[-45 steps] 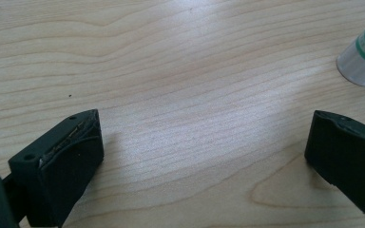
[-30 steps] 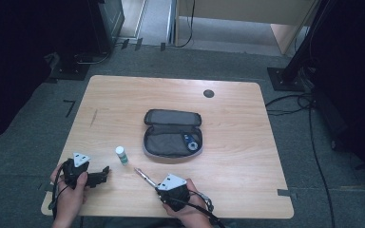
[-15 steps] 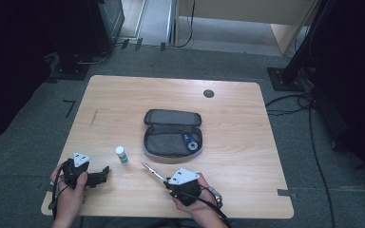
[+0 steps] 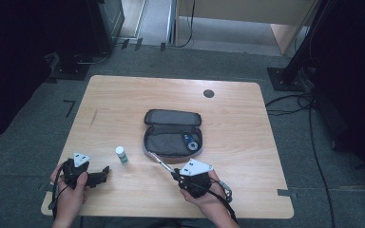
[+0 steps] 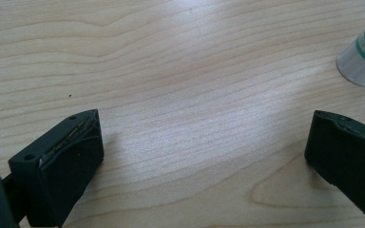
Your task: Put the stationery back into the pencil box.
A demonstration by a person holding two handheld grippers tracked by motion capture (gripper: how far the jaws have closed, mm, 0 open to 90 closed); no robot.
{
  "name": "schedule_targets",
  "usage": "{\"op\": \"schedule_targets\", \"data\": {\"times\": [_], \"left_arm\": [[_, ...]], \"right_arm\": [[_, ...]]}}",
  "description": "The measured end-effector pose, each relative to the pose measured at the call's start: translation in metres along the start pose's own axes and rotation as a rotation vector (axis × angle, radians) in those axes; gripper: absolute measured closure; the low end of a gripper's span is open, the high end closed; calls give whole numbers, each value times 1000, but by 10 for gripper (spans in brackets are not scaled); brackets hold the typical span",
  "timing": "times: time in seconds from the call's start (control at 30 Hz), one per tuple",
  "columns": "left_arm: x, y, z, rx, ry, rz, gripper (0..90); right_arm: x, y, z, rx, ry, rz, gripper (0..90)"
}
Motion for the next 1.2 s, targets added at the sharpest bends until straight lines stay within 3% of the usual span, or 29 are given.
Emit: {"op": "schedule_targets", "data": {"times": [0.2, 0.57, 0.7, 0.87, 1.03, 1.2], "left_arm": [[0, 0, 0, 0, 0, 0, 0], [0, 0, 0, 0, 0, 0, 0], [0, 0, 0, 0, -1, -1, 0], [0, 0, 0, 0, -1, -1, 0], [0, 0, 0, 0, -1, -1, 0], [0, 0, 0, 0, -1, -1, 0]], "right_arm": [[10, 7, 11, -3, -11, 24, 817], [27, 12, 42, -51, -19, 30, 817], [33, 7, 52, -69, 7, 24, 817], [32, -6, 61, -63, -6, -2, 817], [31, -21, 64, -45, -12, -15, 817], [29, -34, 64, -11, 14, -31, 816]]}}
Point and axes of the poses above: each handheld gripper's, and its own axes: y roughly backward along the jaws, x roughly out of its top, z roughly to its right, the point moved 10 cm from there along -y, roughly forward along the jaws, and after that the axes turned 3 degrees about y, right-handed, at the moved point
